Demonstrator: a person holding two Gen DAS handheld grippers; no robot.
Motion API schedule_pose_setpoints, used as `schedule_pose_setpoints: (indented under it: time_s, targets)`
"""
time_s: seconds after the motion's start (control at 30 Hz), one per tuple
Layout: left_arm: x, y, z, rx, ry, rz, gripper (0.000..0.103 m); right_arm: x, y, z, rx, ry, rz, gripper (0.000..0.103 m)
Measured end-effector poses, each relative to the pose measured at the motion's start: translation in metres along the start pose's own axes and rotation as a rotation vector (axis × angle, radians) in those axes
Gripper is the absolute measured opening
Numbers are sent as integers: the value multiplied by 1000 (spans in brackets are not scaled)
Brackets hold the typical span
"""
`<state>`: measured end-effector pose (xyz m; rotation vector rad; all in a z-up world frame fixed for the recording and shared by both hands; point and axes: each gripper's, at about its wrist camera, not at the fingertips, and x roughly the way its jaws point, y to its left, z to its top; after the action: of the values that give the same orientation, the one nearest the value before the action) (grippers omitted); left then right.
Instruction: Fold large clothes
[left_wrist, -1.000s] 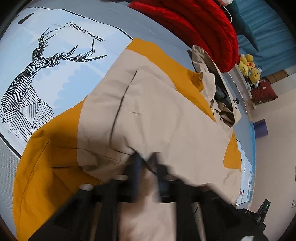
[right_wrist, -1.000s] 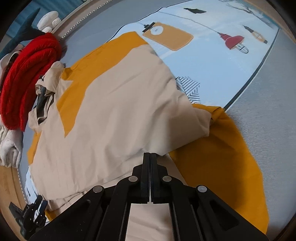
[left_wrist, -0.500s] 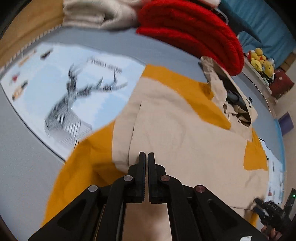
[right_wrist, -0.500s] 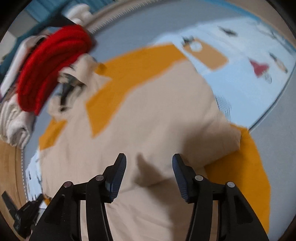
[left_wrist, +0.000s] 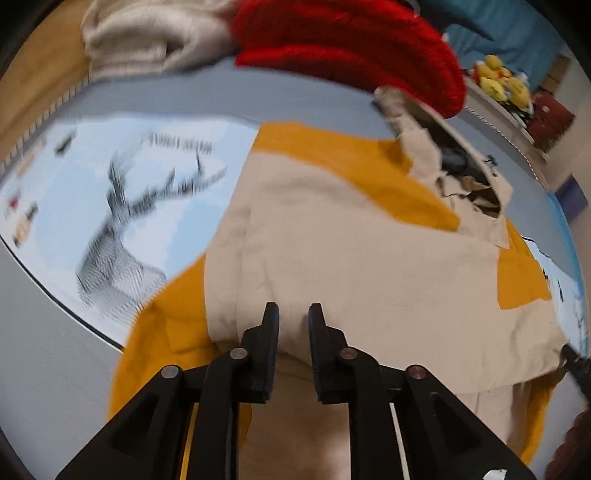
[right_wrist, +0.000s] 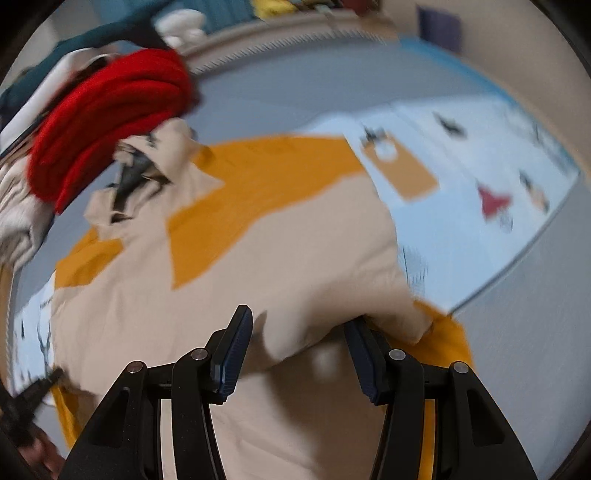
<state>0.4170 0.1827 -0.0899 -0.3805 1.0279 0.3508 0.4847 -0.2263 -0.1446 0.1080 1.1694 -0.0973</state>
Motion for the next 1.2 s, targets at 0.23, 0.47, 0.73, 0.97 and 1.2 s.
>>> schedule_pose_setpoints:
  time_s: [0.23, 0.47, 0.73, 0.97, 1.2]
  targets:
    - [-31, -19, -7, 65, -89, -4, 15, -52, 19, -1, -126, -142, -21, 53]
    - [-54, -37, -25, 144, -156, -17, 15, -89, 10, -25, -131, -179, 9, 53]
    - [-69, -57, -28, 222, -214, -34, 15, -107, -13, -34, -126, -198, 13, 53]
    - [-56, -86, 28, 258, -261, -47, 14, -113, -26, -15, -131, -239, 2, 40]
    - [17, -126, 131, 274, -261, -9, 14, -100, -26, -6, -175, -205, 6, 20]
